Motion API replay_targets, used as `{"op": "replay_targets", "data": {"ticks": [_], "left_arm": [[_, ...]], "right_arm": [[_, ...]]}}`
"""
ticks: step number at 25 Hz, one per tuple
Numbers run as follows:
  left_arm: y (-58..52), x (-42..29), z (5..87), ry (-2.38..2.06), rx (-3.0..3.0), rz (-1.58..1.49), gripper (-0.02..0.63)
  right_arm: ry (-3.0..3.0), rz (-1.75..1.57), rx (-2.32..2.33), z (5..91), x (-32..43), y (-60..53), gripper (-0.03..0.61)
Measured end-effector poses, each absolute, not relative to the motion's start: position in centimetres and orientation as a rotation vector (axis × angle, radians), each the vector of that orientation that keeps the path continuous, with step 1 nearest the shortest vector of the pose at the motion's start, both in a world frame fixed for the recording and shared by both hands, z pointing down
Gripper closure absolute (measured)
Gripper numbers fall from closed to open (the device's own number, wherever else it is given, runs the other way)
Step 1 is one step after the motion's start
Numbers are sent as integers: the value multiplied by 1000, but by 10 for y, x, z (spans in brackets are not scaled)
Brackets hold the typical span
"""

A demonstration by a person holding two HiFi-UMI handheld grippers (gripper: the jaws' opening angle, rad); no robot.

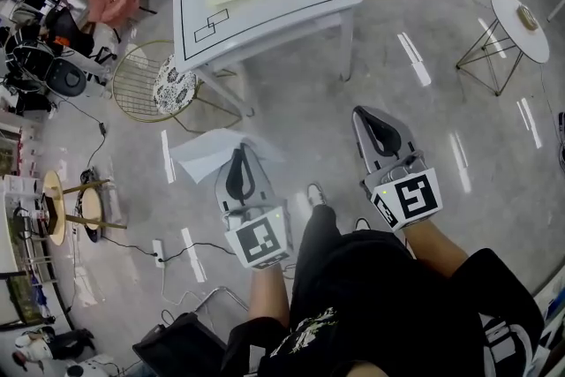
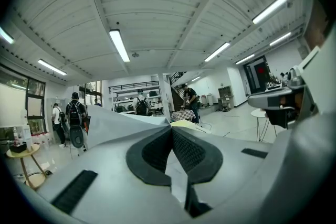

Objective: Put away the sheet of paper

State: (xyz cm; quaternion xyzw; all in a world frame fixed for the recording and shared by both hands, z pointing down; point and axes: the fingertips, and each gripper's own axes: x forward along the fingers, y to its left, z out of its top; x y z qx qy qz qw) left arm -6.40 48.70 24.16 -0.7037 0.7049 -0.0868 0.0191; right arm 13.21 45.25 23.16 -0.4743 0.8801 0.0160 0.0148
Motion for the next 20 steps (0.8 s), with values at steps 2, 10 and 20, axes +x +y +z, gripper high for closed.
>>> {"op": "replay_targets", "data": {"ticks": [2, 10, 20], "left_arm": [[475, -69, 241, 2181, -2188, -266, 612], [439, -89, 223, 2127, -2208, -220, 612], [420, -106, 216, 2083, -2225, -185, 612]], "right_arm": [[2735, 50, -1481, 232, 127, 443, 586], [2720, 92, -1474, 213, 94, 411, 586], [2711, 121, -1469, 207, 63, 392, 586]]}}
